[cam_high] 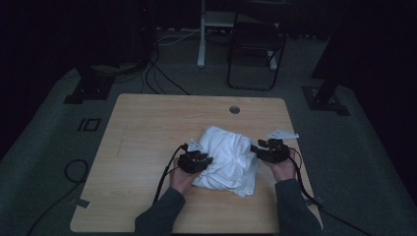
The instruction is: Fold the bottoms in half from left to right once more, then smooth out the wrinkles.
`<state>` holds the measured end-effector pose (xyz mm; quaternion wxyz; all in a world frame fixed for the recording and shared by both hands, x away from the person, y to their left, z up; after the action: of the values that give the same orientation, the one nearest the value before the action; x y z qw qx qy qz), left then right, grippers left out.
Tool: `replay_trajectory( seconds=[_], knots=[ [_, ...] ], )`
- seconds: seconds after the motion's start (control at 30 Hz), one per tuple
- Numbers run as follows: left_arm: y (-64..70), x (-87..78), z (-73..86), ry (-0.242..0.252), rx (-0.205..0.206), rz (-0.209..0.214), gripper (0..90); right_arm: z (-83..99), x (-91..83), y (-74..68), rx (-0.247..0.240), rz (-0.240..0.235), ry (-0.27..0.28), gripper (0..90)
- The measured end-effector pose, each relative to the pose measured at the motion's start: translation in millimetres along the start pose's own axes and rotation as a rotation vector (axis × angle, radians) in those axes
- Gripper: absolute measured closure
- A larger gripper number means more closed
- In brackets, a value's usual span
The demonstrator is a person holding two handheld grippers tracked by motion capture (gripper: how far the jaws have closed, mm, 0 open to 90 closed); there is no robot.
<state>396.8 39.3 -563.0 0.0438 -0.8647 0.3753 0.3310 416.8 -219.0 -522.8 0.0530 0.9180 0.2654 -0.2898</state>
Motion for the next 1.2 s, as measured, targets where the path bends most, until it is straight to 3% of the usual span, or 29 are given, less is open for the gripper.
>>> replay_trajectory(
  seconds=[0.13, 0.27, 0.57, 0.73, 0.87, 0.9, 0.97, 1.0, 1.07, 1.2],
  knots=[
    [0.2, -0.1, 0.7, 0.005, 0.005, -0.004, 67.4, -4.9, -9.1, -4.2, 0.002, -0.013, 0.029, 50.5],
    [0.1, -0.3, 1.2, 0.009, 0.009, -0.006, 67.4, -11.6, -20.7, -10.0, -0.026, -0.015, 0.064, 49.6],
    [1.1, 0.4, 1.4, 0.011, 0.015, -0.017, 67.5, -14.1, -31.6, -15.1, -0.039, -0.025, 0.102, 49.5],
    [1.3, 0.7, 1.5, 0.01, 0.018, -0.019, 67.5, -15.9, -29.3, -23.3, -0.055, -0.045, 0.11, 47.4],
    [1.8, 0.5, 2.0, 0.012, 0.025, -0.028, 67.5, -12.8, -9.7, -32.7, -0.072, -0.064, 0.058, 43.0],
    [1.9, 0.4, 2.3, 0.016, 0.025, -0.029, 67.4, -9.5, 4.3, -33.6, -0.083, -0.05, 0.019, 59.0],
    [1.8, 0.2, 2.5, 0.016, 0.026, -0.03, 67.5, -6.2, 14.8, -29.4, -0.078, -0.038, -0.018, 79.6],
    [1.8, 0.2, 2.5, 0.016, 0.026, -0.03, 67.5, -6.2, 14.8, -29.4, -0.078, -0.038, -0.018, 79.6],
    [1.8, 0.1, 2.9, 0.016, 0.031, -0.03, 67.5, -4.9, 18.1, -14.4, -0.05, 0.025, -0.036, 84.8],
    [3.0, 0.3, 3.5, 0.024, 0.04, -0.035, 67.5, -1.4, 4.9, 8.9, 0.023, 0.054, -0.017, 83.9]
  ],
)
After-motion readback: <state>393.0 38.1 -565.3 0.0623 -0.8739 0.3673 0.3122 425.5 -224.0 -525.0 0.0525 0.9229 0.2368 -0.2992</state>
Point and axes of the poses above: each handheld gripper's, and its own axes: x roughly forward along the jaws, z roughly out of its underside, y roughly to its right, the point moved 5 cm from there along x, roughly forward along the jaws, and after that the axes turned 2 degrees about z, right-handed, at the moved point
